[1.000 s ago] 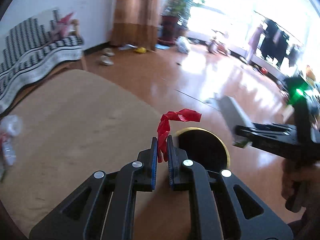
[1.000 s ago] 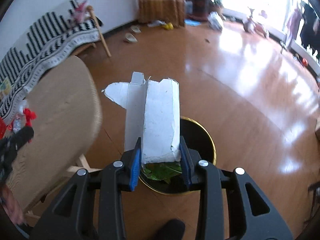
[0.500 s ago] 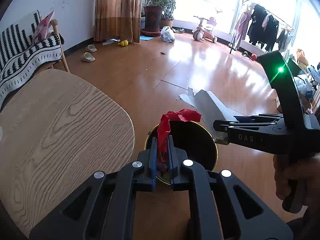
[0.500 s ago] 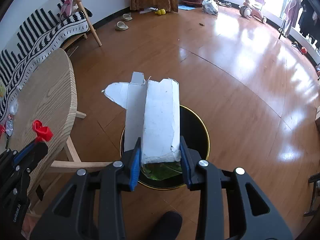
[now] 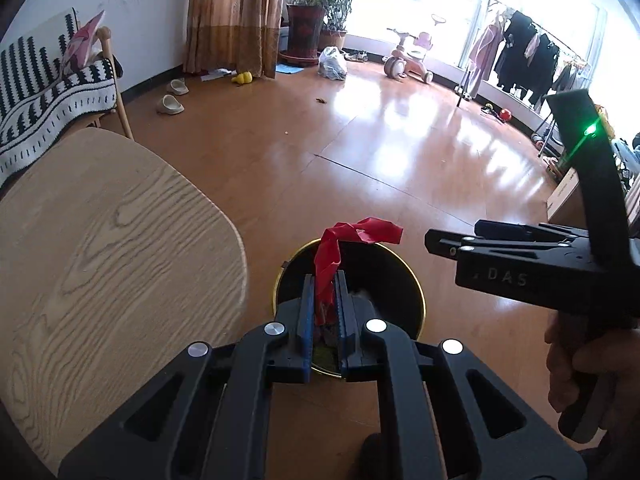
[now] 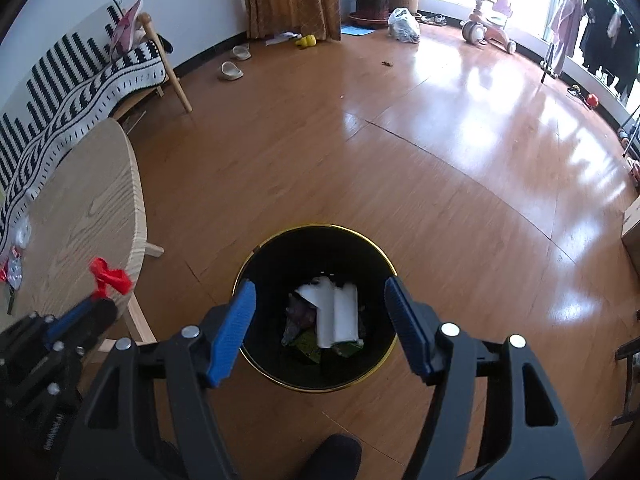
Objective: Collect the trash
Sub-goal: 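Carry the red ribbon and foam box over the bin and open both tools, then grasp the red cigarette box with the left tool while the right grasps the silver pill blister pack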
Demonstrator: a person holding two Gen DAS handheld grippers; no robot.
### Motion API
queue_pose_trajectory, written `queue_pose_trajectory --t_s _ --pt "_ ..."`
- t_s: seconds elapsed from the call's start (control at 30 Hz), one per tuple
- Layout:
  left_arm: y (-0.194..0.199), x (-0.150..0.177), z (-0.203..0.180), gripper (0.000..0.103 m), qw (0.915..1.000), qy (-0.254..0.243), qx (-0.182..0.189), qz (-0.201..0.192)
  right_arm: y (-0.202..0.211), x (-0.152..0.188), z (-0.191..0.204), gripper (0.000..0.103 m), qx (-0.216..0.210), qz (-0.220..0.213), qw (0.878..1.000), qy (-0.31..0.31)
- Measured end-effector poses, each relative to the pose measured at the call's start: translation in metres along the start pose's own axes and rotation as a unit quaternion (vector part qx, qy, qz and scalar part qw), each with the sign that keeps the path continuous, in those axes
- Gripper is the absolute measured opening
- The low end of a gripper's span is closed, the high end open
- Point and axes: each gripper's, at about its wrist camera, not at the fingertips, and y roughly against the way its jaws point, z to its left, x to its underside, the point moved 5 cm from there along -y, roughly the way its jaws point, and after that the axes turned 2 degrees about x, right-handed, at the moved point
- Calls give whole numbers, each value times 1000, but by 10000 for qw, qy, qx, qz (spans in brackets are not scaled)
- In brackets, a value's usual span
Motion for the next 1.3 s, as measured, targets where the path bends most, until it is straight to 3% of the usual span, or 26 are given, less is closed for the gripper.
queue_pose_trajectory --t_s 0.5,0.57,0.63,0.83,1.1,1.3 --pt "-58 -5 -28 10 9975 135 548 420 18 -1 -34 65 215 -303 9982 -469" --pt "-67 -7 -30 23 9974 123 530 473 20 0 -38 67 225 -329 9978 -538" --pt "-70 -7 -30 55 9976 136 511 454 21 -1 -41 67 217 -348 9974 -585" --pt "-61 -6 -24 65 9985 154 396 346 22 -1 -41 67 187 -361 9977 -546" --pt "-4 -7 28 80 9996 287 -48 -12 31 -13 18 68 -144 -448 9987 -192" --pt "65 2 120 86 9927 843 -743 -441 36 -21 109 69 -701 -515 9956 344"
